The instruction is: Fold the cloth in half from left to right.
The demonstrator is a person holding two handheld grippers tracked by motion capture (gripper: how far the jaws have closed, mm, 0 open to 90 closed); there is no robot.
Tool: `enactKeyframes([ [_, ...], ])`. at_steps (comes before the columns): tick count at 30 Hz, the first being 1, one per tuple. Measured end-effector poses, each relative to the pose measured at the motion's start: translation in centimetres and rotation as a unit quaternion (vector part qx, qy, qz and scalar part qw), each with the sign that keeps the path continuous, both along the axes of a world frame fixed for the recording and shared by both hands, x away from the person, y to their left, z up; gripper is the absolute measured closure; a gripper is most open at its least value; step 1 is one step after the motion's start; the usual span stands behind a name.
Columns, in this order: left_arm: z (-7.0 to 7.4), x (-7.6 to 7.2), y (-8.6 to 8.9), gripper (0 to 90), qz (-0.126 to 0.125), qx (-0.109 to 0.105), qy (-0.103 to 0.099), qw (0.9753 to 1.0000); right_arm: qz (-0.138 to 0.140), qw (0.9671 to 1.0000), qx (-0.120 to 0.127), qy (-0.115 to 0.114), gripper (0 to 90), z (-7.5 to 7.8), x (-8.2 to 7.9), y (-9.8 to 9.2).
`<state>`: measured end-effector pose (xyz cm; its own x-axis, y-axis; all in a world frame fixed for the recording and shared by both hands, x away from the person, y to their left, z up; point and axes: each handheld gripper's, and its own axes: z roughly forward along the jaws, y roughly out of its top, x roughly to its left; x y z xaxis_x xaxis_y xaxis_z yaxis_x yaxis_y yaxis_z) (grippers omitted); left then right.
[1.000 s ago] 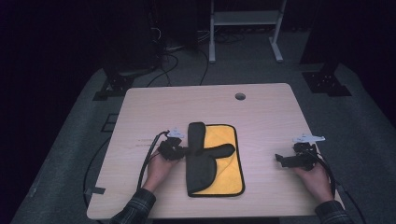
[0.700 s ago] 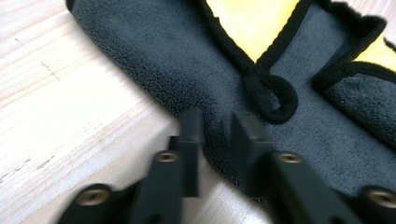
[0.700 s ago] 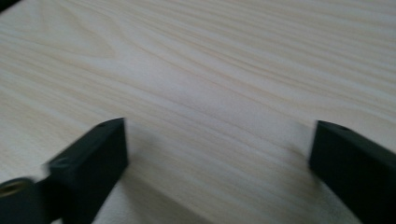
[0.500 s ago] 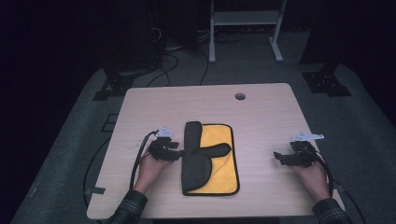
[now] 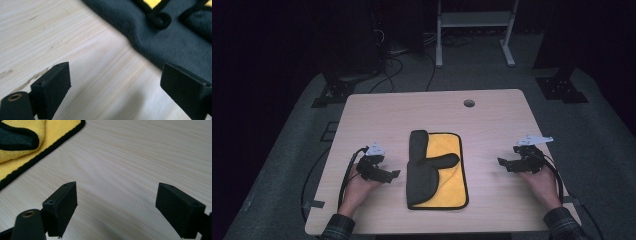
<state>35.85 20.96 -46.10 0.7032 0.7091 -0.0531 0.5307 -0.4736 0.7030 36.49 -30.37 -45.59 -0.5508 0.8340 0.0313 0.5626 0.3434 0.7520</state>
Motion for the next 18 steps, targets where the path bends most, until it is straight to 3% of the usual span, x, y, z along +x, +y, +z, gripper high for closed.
enactKeyframes([
  [7,-0.3,-1.0,1.2,1.6,-0.003,0.015,-0.002,0.9999,0.027,0.9995,0.013,-0.002,20.3,0.9,0.6,1.3],
  [12,-0.6,-1.7,1.9,0.0,-0.008,0.015,-0.01,0.9998,0.052,0.9982,0.03,-0.001,21.4,1.4,1.1,2.7],
  [18,-1.3,-1.9,2.6,0.0,-0.011,0.024,0.004,0.9996,0.084,0.9954,0.045,-0.005,26.1,1.8,1.5,4.5],
])
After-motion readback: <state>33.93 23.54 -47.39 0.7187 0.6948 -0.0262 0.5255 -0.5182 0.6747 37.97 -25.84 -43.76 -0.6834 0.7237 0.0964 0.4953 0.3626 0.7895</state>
